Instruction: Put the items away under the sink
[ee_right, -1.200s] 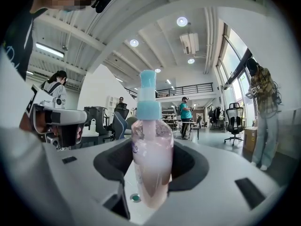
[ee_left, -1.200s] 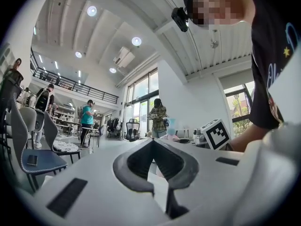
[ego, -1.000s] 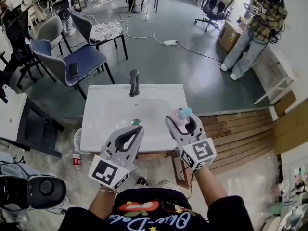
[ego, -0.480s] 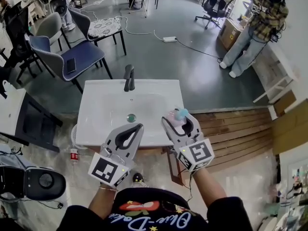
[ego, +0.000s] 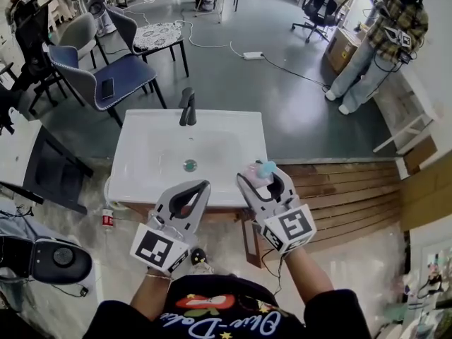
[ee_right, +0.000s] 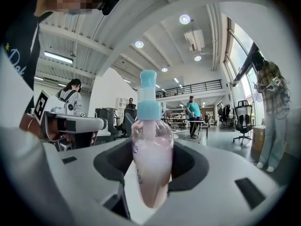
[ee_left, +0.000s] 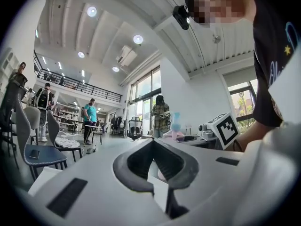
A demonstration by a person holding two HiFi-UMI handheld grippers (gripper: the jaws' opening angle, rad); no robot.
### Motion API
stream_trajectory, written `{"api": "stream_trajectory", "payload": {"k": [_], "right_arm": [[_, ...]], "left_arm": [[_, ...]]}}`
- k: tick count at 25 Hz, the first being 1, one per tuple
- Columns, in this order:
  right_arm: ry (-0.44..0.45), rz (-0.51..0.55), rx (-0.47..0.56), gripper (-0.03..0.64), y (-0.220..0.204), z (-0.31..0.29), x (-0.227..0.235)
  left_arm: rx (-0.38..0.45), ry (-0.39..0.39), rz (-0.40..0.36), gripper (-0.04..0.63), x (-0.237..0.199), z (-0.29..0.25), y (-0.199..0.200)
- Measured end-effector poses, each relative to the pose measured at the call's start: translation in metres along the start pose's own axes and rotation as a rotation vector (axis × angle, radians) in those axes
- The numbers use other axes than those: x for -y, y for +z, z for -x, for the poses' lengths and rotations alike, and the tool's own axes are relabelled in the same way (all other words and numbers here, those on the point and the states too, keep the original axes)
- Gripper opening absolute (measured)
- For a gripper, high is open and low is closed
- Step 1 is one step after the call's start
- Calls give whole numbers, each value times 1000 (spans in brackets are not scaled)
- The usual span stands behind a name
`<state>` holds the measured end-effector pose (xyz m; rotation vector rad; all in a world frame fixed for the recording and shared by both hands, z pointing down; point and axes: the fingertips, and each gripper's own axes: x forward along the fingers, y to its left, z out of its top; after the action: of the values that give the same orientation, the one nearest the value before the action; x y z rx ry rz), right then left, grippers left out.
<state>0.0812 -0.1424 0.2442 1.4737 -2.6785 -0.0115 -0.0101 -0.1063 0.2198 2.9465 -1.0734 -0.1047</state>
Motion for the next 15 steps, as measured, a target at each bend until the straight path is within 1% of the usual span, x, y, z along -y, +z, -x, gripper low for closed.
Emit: {"api": "stream_trajectory", "payload": {"k": [7,15], "right_arm": [[32,2,-1,221,0,12,-3],[52,0,6,221,0,27,-8]], "left_arm": [[-10,21,-3,3,12,1,-2],[-14,23,-16,5,28,4,-1]]}}
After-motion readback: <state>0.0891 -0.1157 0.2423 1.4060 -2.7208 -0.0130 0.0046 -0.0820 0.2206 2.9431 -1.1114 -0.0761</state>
